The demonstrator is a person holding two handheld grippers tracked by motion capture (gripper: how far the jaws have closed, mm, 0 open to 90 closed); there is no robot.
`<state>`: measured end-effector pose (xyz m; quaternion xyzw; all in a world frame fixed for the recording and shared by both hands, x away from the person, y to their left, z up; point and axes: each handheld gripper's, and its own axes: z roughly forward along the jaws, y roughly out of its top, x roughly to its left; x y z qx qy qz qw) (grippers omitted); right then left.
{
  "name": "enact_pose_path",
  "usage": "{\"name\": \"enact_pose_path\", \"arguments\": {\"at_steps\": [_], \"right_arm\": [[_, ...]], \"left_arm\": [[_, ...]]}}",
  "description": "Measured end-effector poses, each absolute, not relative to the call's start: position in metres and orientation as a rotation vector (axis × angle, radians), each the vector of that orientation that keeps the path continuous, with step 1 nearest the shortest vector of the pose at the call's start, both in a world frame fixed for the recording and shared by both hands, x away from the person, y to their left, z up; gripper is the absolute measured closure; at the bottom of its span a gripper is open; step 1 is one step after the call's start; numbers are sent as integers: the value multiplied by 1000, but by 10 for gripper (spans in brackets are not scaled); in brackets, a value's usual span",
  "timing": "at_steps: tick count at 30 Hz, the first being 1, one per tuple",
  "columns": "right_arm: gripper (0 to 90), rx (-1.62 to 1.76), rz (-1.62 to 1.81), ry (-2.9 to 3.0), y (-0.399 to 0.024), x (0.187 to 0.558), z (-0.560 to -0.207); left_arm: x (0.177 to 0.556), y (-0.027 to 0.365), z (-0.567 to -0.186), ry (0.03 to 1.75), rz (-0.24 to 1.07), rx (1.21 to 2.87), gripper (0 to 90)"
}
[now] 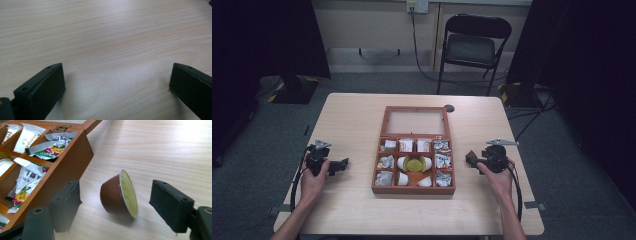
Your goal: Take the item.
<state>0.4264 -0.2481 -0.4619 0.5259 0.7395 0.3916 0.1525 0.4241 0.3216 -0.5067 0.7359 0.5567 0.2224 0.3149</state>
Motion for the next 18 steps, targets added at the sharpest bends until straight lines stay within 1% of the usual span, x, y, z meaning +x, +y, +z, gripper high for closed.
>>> {"name": "enact_pose_path", "arguments": {"at_steps": [3,18], "right_arm": [[214,1512,1133,2119,-249,424,-460],[158,1505,1164,2096,-254,403,-444]], "left_arm": [[424,322,-507,1467,587,1940,0],[424,322,-507,1467,586,1939,0]]}}
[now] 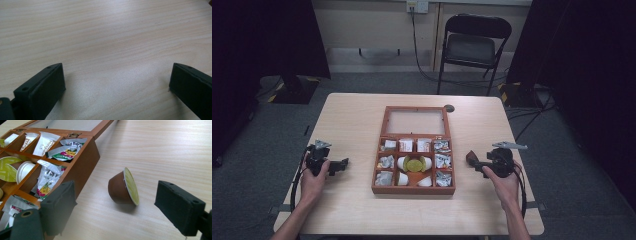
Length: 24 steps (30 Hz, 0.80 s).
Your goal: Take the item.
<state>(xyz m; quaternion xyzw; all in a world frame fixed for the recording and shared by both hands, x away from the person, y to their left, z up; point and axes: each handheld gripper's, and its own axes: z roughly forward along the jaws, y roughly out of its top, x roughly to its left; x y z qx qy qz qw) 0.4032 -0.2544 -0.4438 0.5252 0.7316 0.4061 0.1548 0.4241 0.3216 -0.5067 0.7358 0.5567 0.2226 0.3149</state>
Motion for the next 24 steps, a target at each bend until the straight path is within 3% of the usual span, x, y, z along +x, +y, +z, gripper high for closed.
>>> {"name": "enact_pose_path", "arguments": {"at_steps": [24], "right_arm": [[152,1570,1024,2040,-293,362,-454]], "left_arm": [[424,322,-507,1466,587,1939,0]]}}
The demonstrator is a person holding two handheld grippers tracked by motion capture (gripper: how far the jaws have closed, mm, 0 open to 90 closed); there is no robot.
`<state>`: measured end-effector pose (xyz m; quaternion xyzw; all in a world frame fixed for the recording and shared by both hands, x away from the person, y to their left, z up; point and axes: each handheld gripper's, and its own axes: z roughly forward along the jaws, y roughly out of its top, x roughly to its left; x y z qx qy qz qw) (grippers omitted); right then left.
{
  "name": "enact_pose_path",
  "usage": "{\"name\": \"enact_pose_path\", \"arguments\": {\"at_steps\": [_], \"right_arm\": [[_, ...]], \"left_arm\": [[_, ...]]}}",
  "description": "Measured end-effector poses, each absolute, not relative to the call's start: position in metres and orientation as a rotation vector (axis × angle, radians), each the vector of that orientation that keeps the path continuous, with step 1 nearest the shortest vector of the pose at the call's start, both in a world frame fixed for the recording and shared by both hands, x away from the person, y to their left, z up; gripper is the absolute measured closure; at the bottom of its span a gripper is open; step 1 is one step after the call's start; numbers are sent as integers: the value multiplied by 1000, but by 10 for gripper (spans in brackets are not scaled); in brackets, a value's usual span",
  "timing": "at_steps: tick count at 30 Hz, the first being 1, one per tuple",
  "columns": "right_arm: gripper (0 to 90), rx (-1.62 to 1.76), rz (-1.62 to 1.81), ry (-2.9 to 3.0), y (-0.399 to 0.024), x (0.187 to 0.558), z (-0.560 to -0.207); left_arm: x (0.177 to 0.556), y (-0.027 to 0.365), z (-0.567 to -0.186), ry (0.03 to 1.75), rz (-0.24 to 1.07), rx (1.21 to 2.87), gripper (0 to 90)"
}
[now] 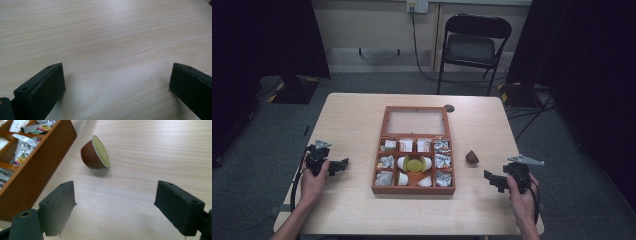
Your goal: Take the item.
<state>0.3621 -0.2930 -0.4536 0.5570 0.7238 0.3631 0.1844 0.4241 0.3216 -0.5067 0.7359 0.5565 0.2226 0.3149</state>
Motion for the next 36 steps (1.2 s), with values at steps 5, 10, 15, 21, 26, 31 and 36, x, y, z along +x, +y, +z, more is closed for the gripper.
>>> {"name": "enact_pose_path", "arguments": {"at_steps": [5,10,15,21,26,31,36], "right_arm": [[152,1610,986,2038,-303,355,-462],[153,1662,928,2011,-311,352,-477],[149,1669,837,2009,-316,354,-487],[141,1644,796,1978,-315,356,-491],[40,1625,778,1905,-310,356,-499],[39,1624,782,1899,-309,355,-500],[39,1625,781,1897,-309,354,-500]], "left_arm": [[424,322,-507,1467,586,1939,0],[424,322,-507,1467,586,1939,0],[424,322,-507,1467,587,1939,0],[424,322,-507,1466,586,1939,0],[424,322,-507,1466,586,1940,0],[424,322,-507,1466,586,1940,0],[424,322,-507,1466,586,1939,0]]}}
